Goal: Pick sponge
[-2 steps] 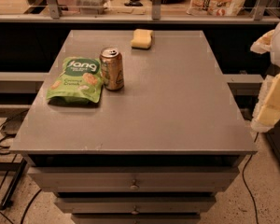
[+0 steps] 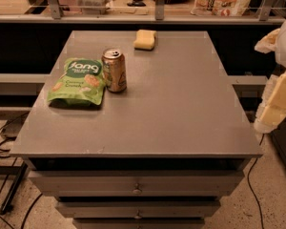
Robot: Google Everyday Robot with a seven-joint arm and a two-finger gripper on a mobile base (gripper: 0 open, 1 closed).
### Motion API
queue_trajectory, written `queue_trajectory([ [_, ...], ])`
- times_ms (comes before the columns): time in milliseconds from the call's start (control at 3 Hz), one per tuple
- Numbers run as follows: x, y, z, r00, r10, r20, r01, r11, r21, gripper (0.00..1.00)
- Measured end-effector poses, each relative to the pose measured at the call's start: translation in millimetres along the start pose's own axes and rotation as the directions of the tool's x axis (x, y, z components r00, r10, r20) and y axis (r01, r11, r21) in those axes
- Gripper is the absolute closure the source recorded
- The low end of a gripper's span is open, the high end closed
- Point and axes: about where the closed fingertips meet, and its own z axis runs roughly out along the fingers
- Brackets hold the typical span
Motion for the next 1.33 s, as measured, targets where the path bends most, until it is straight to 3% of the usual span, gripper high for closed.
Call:
queue_trajectory([
  [667, -31.0, -47.5, 34.9, 0.985, 0.016, 0.171, -0.019, 0.9997, 0.015, 0.0],
  [1000, -49.3, -98.0, 61.5, 0.971, 0.022, 0.238, -0.031, 0.9989, 0.034, 0.0],
  [1333, -49.3, -98.0, 61.5, 0.971, 0.022, 0.238, -0.031, 0.9989, 0.034, 0.0],
])
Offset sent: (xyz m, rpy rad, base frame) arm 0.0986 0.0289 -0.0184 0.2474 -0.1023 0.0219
